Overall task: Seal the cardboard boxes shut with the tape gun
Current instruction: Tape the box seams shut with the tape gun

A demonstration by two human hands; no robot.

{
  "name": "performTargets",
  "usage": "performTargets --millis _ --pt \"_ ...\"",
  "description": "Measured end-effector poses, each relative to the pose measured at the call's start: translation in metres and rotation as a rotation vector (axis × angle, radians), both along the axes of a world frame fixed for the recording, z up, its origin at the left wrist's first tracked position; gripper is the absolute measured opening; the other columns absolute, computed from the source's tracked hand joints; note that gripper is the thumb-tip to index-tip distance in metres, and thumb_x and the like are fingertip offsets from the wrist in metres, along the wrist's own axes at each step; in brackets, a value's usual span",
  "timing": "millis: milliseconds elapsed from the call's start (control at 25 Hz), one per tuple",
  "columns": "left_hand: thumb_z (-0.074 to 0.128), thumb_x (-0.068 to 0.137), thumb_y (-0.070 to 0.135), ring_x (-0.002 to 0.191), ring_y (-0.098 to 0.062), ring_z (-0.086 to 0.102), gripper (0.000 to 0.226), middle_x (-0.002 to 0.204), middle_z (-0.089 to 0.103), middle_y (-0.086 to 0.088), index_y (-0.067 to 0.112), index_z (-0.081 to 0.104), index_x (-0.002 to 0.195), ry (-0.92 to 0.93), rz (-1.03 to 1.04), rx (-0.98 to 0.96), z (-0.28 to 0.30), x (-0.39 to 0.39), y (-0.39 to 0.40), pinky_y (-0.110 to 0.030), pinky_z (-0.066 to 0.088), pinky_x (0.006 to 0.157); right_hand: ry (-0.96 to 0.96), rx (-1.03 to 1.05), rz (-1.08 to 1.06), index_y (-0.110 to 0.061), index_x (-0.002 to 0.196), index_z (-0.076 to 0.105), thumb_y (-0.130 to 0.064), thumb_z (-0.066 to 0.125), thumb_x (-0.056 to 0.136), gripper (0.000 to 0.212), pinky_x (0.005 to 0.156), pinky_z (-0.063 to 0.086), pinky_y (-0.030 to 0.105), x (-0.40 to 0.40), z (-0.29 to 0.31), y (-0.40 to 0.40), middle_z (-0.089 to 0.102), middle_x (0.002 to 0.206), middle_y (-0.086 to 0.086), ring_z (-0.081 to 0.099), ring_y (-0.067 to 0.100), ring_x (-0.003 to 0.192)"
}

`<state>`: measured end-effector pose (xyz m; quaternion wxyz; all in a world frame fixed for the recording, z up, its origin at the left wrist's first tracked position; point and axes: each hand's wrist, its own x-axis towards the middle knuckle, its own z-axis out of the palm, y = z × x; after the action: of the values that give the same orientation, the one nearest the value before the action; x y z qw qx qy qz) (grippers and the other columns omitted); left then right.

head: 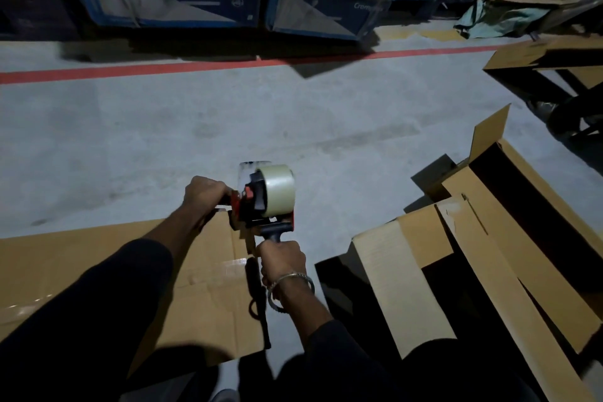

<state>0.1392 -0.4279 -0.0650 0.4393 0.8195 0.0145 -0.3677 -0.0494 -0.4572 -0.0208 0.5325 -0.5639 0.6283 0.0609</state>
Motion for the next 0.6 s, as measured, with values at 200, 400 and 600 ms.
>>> performTargets --millis 200,400,600 --pt "0.054 0.079 -0.015 0.037 -0.006 0.047 0.041 0.050 0.055 -0.004 0.012 0.054 0.048 -0.033 -0.192 -0.064 0.006 -0.003 0.007 -0.022 0.037 0.046 0.049 -0.141 0.114 -0.017 0.066 0.058 -0.027 0.059 0.078 0.016 0.058 0.038 0.030 -0.024 0.028 0.021 0.061 0.074 0.001 0.056 0.023 0.068" --pt "0.057 0.069 -0.011 0.046 -0.003 0.058 0.035 0.048 0.061 0.007 0.010 0.062 0.041 -0.090 -0.276 -0.146 0.003 -0.010 0.015 -0.028 0.049 0.055 0.068 -0.089 0.056 -0.014 0.064 0.057 -0.022 0.058 0.078 0.016 0.051 0.034 0.029 -0.036 0.020 0.030 0.062 0.074 0.003 0.052 0.018 0.063" --pt "0.058 0.066 -0.003 0.047 -0.016 0.032 0.037 0.044 0.037 0.006 0.016 0.045 0.038 -0.187 -0.333 -0.070 -0.005 -0.010 0.016 -0.029 0.037 0.055 0.072 -0.101 -0.004 -0.014 0.066 0.060 -0.032 0.060 0.068 0.018 0.061 0.041 0.033 -0.050 0.005 0.051 0.069 0.081 0.009 0.063 0.033 0.078"
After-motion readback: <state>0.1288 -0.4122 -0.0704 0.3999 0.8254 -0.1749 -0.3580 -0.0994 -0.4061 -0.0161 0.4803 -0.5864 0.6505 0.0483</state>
